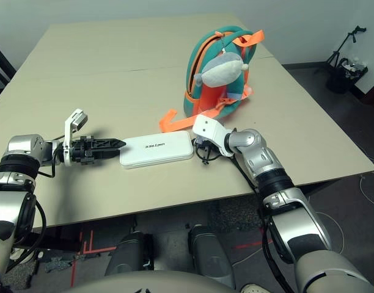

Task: Put the pencil case into the backpack and zip it.

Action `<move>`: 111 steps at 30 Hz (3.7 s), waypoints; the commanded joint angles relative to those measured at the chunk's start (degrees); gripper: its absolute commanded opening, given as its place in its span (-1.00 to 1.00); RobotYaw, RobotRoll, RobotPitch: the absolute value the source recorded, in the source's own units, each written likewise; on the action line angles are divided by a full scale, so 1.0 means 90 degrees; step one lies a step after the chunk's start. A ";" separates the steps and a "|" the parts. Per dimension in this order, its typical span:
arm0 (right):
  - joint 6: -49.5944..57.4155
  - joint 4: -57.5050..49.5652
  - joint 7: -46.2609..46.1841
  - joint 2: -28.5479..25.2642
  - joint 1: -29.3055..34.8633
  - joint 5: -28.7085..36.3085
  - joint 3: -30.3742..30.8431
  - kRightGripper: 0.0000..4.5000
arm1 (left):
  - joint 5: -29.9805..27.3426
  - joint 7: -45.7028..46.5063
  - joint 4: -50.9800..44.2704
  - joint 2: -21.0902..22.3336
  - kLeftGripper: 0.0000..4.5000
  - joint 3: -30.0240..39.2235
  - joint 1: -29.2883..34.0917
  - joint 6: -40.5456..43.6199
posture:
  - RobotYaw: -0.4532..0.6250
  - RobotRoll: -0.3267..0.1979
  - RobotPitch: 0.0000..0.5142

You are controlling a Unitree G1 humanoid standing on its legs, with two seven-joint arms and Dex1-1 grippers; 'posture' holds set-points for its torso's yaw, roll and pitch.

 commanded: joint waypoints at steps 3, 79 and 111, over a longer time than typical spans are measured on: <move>-0.0066 0.0052 0.0155 0.0112 -0.0063 0.0018 0.0239 -0.98 | 0.0205 0.0156 -0.0031 -0.0079 1.00 -0.0353 0.0252 0.0267 | -0.34 0.25 -0.68; 0.0162 -0.0248 0.0517 0.0593 -0.0361 0.0000 0.0669 -0.98 | -0.0131 0.0451 -0.0625 0.0439 1.00 -0.0197 0.0520 0.0609 | -0.30 0.25 -0.72; 0.0089 -0.0033 0.0053 -0.0007 -0.0319 0.0355 -0.0009 -0.83 | -0.0338 0.1105 -0.1047 0.0336 -0.01 0.0842 0.0538 -0.1024 | -0.27 0.25 -0.72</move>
